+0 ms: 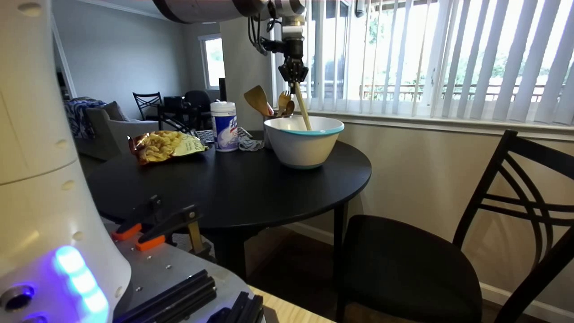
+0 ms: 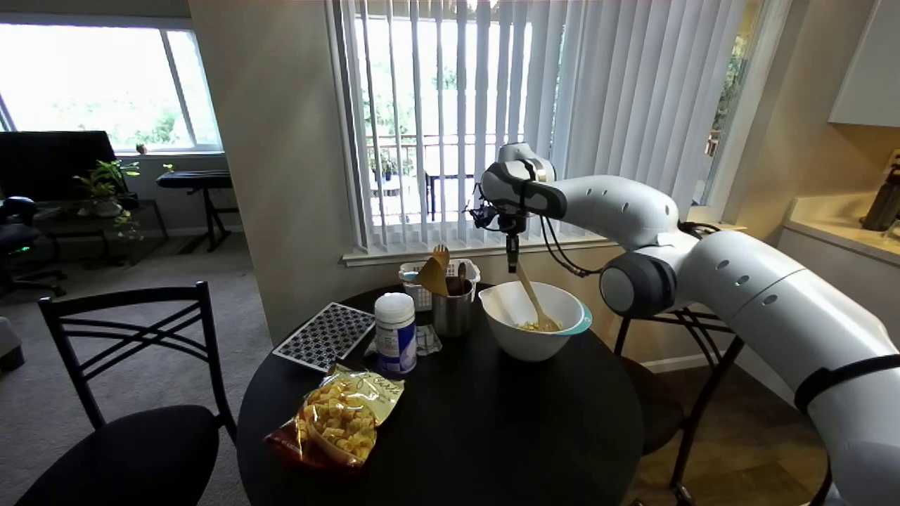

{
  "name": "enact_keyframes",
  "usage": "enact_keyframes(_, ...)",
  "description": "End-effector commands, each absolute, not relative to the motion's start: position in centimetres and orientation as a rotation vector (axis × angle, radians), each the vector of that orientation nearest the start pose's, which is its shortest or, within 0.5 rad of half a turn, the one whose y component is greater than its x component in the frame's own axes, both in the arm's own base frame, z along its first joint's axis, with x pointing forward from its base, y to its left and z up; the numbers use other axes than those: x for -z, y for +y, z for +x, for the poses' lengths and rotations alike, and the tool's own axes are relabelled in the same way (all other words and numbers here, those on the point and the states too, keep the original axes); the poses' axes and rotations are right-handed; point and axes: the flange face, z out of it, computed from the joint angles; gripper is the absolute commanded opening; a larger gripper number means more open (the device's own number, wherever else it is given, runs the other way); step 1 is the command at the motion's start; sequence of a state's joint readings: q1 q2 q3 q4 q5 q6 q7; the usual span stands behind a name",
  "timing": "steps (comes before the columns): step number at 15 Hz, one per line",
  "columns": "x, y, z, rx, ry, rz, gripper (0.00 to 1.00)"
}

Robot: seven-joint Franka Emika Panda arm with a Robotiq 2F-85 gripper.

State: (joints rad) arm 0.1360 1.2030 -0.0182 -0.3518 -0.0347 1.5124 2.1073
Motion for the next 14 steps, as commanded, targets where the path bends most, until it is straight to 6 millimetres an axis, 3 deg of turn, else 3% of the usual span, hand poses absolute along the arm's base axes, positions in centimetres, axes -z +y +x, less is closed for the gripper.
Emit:
enact_keyframes(1,-36.6,11.6,78.7,0.205,2.508,-1.958,0.03)
enact_keyframes(4,-37.6,12.6,79.6,0.307,2.359,-2.011,0.03)
enact_keyframes(7,-38.4,12.8,80.2,0.313,2.311,-1.943,0.03)
enact_keyframes(14,-39.5,11.4,80.8,0.141,2.36,-1.682,0.03)
